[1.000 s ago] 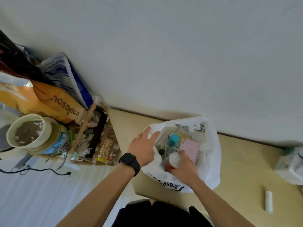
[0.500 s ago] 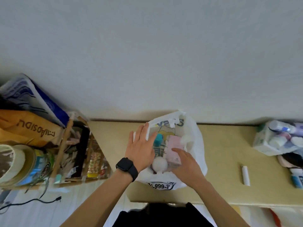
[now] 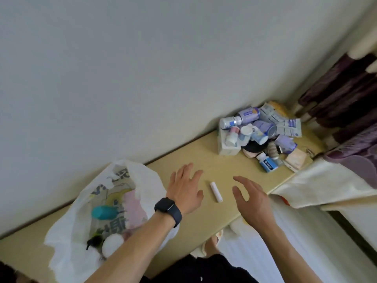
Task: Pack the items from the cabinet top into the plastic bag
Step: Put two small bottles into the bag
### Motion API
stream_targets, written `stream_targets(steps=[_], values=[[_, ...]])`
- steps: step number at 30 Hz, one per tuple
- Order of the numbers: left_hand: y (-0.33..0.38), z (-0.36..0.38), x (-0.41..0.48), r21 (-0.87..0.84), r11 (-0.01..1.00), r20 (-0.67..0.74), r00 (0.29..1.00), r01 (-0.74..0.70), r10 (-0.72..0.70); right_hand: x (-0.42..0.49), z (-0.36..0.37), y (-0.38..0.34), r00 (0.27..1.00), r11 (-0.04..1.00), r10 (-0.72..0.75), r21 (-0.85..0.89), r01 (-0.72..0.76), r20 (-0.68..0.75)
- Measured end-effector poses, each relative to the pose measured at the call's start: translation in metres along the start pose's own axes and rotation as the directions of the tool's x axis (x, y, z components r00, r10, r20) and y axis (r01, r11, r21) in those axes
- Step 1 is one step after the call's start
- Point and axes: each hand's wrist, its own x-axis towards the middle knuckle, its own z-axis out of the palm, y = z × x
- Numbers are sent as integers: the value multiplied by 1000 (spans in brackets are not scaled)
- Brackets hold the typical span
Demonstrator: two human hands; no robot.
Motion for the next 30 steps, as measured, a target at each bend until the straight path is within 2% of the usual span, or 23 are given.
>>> stream_targets(steps=[3,5,9,13,16,21,25,28,30], values=[[30,21,33,-29,998,122,991,60,-56,23,-10,51,997,997,58,-53,-55,43],[44,39,54,-40,992,215,971,118,-107,42,-13,84,986,989,118,-108,-105,122],[60,78,88,-93,947,384,889,306,-250,91,-16,141,936,949,246,-259,-180,251],[63,109,110,-214,787,425,781,578,-458,147,-15,173,932,910,304,-351,-221,200],[58,129,119,-286,661,410,712,694,-570,182,-13,188,948,898,282,-389,-206,148],[49,145,122,-323,570,350,655,756,-670,213,-4,202,948,870,268,-467,-161,173],[44,143,122,-393,518,322,642,760,-696,222,-1,202,901,841,372,-492,-225,224],[40,131,116,-508,465,326,661,725,-676,212,-4,190,844,836,475,-426,-345,250],[39,116,108,-613,399,334,681,682,-652,194,-4,179,759,825,564,-255,-504,325]])
